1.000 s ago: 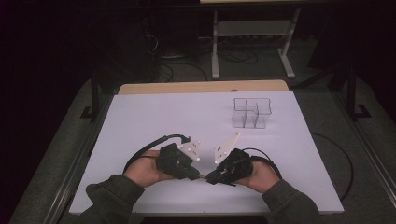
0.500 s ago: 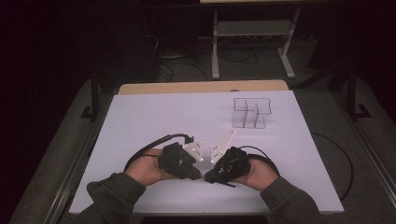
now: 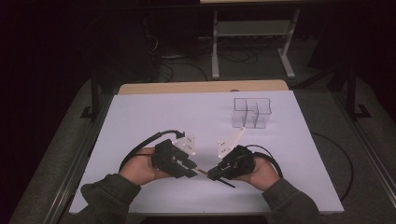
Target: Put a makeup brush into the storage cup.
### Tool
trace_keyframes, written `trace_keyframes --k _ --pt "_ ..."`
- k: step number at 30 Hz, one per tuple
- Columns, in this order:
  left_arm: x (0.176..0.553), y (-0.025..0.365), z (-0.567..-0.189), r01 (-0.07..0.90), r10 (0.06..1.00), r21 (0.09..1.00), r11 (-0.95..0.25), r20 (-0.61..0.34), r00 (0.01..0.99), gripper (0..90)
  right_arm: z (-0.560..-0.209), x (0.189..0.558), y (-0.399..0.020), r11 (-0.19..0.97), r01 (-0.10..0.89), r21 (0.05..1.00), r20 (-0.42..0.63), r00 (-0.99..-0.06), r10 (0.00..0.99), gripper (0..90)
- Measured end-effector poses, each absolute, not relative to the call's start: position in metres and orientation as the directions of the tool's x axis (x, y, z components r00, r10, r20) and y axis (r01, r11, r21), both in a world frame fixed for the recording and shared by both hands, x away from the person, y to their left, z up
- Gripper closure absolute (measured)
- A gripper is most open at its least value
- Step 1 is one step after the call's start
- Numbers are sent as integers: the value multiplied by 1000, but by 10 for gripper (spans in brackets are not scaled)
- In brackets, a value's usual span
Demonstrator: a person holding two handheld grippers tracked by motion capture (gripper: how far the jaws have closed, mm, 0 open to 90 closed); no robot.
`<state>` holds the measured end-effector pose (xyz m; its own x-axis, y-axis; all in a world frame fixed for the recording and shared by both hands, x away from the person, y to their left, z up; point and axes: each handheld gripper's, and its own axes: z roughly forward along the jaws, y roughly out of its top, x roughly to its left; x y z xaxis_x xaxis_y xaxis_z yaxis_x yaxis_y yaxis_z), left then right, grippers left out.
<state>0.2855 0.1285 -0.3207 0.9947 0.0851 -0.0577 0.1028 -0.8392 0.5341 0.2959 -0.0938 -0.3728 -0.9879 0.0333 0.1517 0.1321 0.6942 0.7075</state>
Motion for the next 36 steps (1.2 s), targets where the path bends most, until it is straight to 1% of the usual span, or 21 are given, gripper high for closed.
trace_keyframes --k 5,10,13,16,17,19,28,36 --pt "288 142 -320 135 129 567 -812 -51 990 621 -370 301 -104 655 166 738 157 -985 73 829" --pt "289 154 -321 164 180 614 -772 -37 983 571 -367 308 -116 610 224 760 176 -975 138 828" --pt "288 160 -324 179 211 631 -755 -25 977 543 -362 312 -121 591 239 770 168 -970 175 828" --pt "288 165 -328 196 235 642 -741 -26 972 522 -360 318 -124 584 248 773 166 -967 192 828" --pt "288 167 -329 202 243 646 -736 -27 970 510 -359 319 -125 574 265 775 183 -963 198 828" --pt "287 170 -331 208 253 659 -723 -28 967 496 -358 324 -128 571 261 778 171 -963 206 829" --pt "282 186 -341 248 311 693 -677 -36 950 438 -343 343 -138 537 295 790 184 -950 252 829" --pt "279 198 -351 261 345 709 -655 -26 938 394 -330 361 -147 521 312 795 180 -941 287 829"
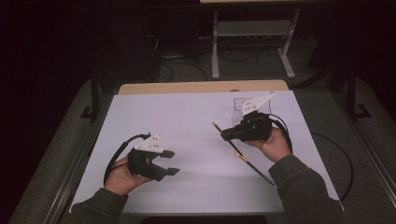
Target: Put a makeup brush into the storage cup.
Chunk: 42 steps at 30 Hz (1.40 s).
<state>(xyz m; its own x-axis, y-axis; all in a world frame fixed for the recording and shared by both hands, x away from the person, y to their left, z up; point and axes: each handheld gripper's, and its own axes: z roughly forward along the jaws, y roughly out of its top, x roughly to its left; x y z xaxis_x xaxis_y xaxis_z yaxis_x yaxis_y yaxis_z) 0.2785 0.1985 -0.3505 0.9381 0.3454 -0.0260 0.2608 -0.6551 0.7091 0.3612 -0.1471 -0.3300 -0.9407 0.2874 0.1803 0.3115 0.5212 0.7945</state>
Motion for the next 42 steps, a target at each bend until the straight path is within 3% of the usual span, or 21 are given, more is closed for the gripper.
trace_keyframes --k 23,42 --pt "267 235 -378 343 448 739 -579 -63 892 350 -303 429 -164 491 339 803 152 -912 381 829" --pt "266 246 -392 373 464 729 -574 -86 882 344 -291 474 -166 440 351 826 147 -889 434 828"
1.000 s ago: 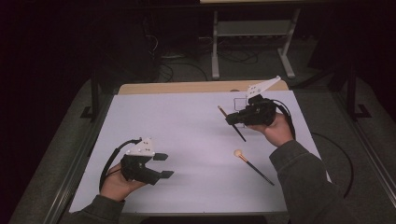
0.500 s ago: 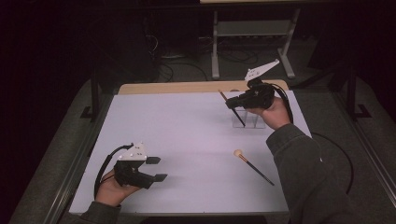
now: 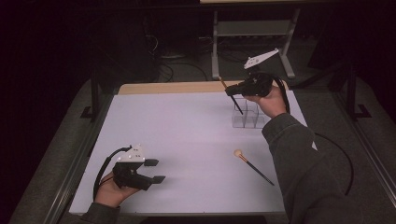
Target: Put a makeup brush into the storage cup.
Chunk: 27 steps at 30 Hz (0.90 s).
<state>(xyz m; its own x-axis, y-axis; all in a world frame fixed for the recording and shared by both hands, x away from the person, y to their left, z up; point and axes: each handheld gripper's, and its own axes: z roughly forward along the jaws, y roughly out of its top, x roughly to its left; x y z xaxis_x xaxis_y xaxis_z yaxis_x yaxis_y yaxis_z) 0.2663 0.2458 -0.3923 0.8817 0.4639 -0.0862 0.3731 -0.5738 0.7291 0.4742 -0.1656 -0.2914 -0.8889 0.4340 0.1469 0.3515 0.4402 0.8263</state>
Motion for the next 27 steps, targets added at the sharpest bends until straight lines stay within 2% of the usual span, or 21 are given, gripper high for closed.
trace_keyframes --k 15,27 --pt "268 248 -396 381 465 729 -569 -98 880 343 -303 496 -188 322 386 865 179 -836 519 828" --pt "269 247 -399 380 457 722 -578 -100 884 344 -315 504 -191 303 416 858 192 -805 561 827"
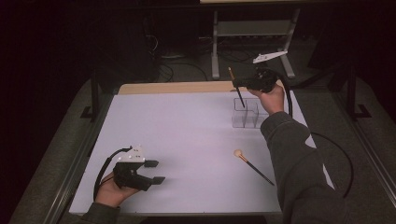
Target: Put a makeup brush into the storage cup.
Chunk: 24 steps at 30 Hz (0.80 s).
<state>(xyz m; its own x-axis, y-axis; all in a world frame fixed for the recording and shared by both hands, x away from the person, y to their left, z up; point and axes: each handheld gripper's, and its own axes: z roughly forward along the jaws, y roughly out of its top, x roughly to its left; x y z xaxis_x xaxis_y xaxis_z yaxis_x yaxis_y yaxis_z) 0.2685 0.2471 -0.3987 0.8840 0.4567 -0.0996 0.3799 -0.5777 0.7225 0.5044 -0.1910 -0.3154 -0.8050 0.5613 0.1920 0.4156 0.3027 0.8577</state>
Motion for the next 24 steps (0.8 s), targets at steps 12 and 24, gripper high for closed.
trace_keyframes --k 12,24 --pt "267 248 -398 384 458 722 -575 -104 883 341 -322 507 -191 309 426 850 190 -796 575 826" --pt "267 249 -400 398 464 718 -571 -118 878 340 -330 509 -193 292 444 847 203 -778 595 825"
